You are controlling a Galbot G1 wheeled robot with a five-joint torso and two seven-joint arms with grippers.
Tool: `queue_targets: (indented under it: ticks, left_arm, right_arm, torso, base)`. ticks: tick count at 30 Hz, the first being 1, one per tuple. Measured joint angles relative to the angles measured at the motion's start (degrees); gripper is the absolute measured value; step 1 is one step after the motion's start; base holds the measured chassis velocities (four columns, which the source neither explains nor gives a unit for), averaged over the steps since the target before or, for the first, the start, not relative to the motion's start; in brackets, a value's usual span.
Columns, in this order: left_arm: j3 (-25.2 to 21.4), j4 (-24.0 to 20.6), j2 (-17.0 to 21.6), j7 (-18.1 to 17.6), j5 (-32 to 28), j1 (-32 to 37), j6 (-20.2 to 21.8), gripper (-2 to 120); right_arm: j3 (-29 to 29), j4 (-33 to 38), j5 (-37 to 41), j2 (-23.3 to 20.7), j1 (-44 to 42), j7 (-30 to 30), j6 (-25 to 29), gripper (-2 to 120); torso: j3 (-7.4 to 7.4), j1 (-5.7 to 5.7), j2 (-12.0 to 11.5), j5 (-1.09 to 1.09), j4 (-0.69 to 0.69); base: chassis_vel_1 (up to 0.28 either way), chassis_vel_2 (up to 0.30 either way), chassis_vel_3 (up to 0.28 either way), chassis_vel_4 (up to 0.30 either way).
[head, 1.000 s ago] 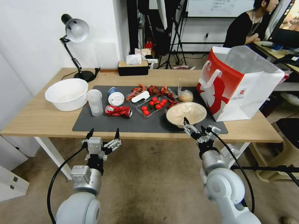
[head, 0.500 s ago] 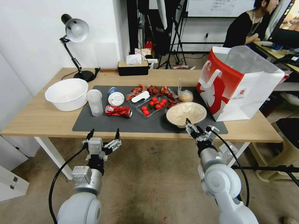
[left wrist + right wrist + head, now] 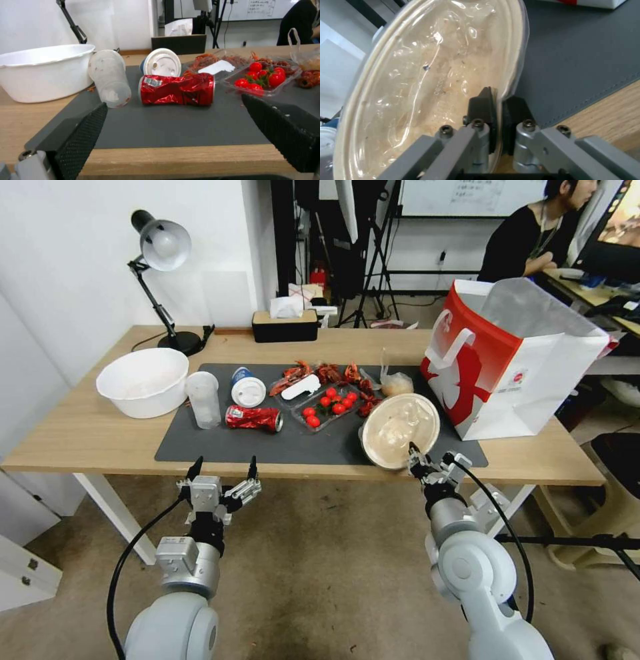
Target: Pick up the trash from the table and place it into the takeout bag.
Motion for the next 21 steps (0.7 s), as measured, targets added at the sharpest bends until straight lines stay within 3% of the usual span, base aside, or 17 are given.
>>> queue_targets:
  ticks: [4, 10, 16, 21]
  left_arm:
    - [0.0, 0.0, 0.0, 0.0, 0.0, 0.1, -0.1, 100]
    - [0.0, -0.1, 0.0, 0.0, 0.1, 0.2, -0.2, 100]
    - [0.2, -0.4, -0.1, 0.0, 0.3, 0.5, -0.4, 100]
    - [0.4, -0.6, -0.3, 0.1, 0.8, 0.9, -0.9, 100]
  right_arm:
    - [0.4, 1.1, -0.1, -0.2, -0.5, -0.5, 0.7, 0]
    - [1.5, 6.0, -2.2, -2.3, -1.3, -9.0, 5.4, 0]
    - [4.8, 9.9, -3.8, -9.9, 1.9, -16.0, 9.7, 0]
    - [7.9, 9.2, -2.5, -16.4, 6.6, -17.6, 12.0, 0]
  torso:
    - [0.00, 0.00, 0.0, 0.00, 0.00]
    - [0.00, 0.00, 0.0, 0.00, -0.01]
    - [0.00, 0.00, 0.0, 0.03, -0.01]
    - [0.00, 0.00, 0.0, 0.00, -0.01]
  base:
    - [0.000, 0.000, 0.000, 0.000]
    - [0.000, 0.000, 0.000, 0.000]
    - [0.000, 0.000, 0.000, 0.000]
    - [0.000, 0.000, 0.000, 0.000]
